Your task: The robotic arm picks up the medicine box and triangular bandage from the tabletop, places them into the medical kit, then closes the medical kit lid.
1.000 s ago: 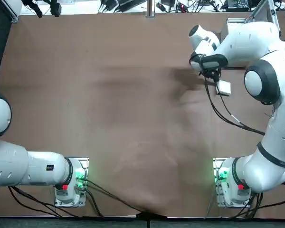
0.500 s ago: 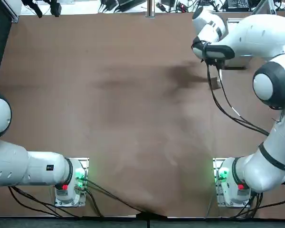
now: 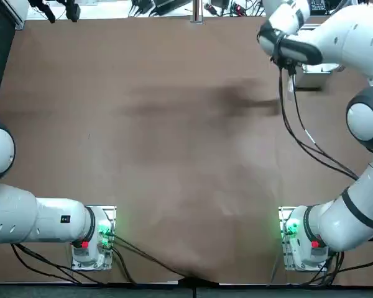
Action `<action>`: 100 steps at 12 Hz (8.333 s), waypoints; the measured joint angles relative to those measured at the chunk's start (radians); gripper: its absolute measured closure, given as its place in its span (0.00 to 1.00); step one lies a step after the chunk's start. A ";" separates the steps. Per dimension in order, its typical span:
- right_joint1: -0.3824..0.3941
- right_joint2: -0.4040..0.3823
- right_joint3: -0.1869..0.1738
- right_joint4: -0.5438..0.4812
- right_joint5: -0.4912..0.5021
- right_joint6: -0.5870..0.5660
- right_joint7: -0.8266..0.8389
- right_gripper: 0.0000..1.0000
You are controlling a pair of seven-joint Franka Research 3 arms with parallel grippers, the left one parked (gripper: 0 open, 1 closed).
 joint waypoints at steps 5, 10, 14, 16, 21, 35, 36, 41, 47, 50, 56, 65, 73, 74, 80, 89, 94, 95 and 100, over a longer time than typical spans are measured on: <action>-0.085 -0.025 -0.010 0.212 0.040 -0.100 -0.134 0.99; -0.178 -0.004 -0.012 0.277 0.040 -0.065 -0.176 0.99; -0.231 0.062 -0.012 0.379 0.037 0.012 -0.229 0.99; -0.255 0.100 -0.012 0.415 0.007 0.075 -0.271 0.99; -0.298 0.207 -0.012 0.485 -0.133 0.232 -0.357 0.99; -0.356 0.295 -0.013 0.512 -0.280 0.267 -0.454 0.99; -0.358 0.297 -0.013 0.512 -0.280 0.267 -0.454 0.99; -0.365 0.318 -0.013 0.512 -0.280 0.267 -0.455 0.99; -0.381 0.332 -0.013 0.512 -0.280 0.267 -0.455 0.99; -0.387 0.343 -0.013 0.512 -0.280 0.267 -0.457 0.99; -0.386 0.352 -0.003 0.512 -0.280 0.269 -0.456 0.99; -0.372 0.370 0.008 0.512 -0.225 0.392 -0.304 0.61; -0.351 0.361 0.013 0.538 -0.138 0.306 -0.324 0.00; -0.352 0.353 0.014 0.541 -0.119 0.277 -0.353 0.00; -0.385 0.253 0.014 0.551 0.004 0.134 -0.567 0.01; -0.510 0.159 0.003 0.586 0.021 0.093 -0.694 0.92; -0.664 0.188 0.005 0.601 0.199 0.126 -0.847 0.99; -0.700 0.218 0.006 0.601 0.256 0.130 -0.896 0.99; -0.712 0.263 0.015 0.601 0.351 0.137 -0.914 0.99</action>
